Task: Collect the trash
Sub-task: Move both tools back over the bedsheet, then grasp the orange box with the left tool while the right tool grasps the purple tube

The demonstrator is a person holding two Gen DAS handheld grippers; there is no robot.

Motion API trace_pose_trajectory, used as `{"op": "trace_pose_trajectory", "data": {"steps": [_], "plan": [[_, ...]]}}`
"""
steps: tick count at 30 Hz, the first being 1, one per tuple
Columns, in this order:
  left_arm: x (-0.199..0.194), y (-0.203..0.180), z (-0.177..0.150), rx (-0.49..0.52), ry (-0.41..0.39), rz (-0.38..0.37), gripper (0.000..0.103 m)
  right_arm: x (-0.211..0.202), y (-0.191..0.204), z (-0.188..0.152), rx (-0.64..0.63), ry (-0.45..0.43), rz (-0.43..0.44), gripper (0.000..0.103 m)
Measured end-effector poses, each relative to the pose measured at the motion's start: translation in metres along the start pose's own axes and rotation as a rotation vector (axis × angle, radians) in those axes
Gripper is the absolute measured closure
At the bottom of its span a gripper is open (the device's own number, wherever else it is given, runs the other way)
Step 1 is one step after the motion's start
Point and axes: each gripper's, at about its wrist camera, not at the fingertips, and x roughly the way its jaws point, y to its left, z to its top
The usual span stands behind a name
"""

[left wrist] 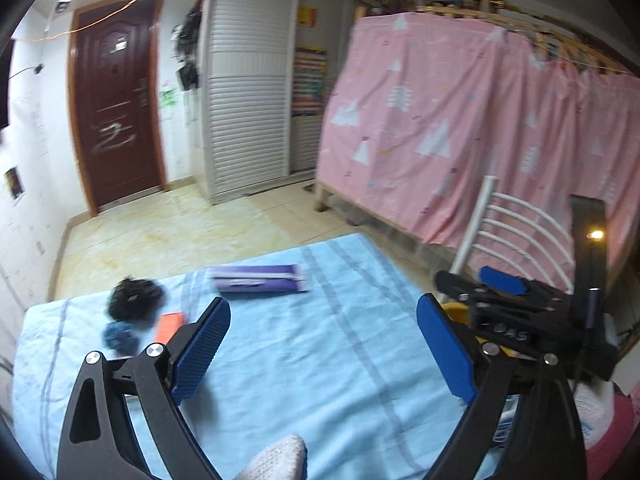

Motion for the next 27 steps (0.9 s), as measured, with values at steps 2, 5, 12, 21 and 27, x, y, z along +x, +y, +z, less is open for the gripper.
{"op": "trace_pose_trajectory", "data": {"steps": [2, 5, 12, 21, 27], "plan": [[0.003, 0.015, 0.000, -0.018, 0.007, 0.048, 0.018, 0.004, 0.010, 0.000, -0.018, 0.007, 0.010, 0.021], [0.010, 0.038, -0.004, -0.038, 0.027, 0.125, 0.018, 0.014, 0.031, 0.002, -0.056, 0.028, 0.029, 0.019], [0.035, 0.083, -0.013, -0.111, 0.125, 0.188, 0.018, 0.031, 0.057, 0.003, -0.113, 0.059, 0.057, 0.016], [0.057, 0.093, -0.023, -0.121, 0.178, 0.151, 0.040, 0.052, 0.075, 0.006, -0.152, 0.100, 0.071, 0.015], [0.071, 0.092, -0.029, -0.108, 0.218, 0.128, 0.070, 0.069, 0.093, 0.015, -0.222, 0.115, 0.109, 0.015]]}}
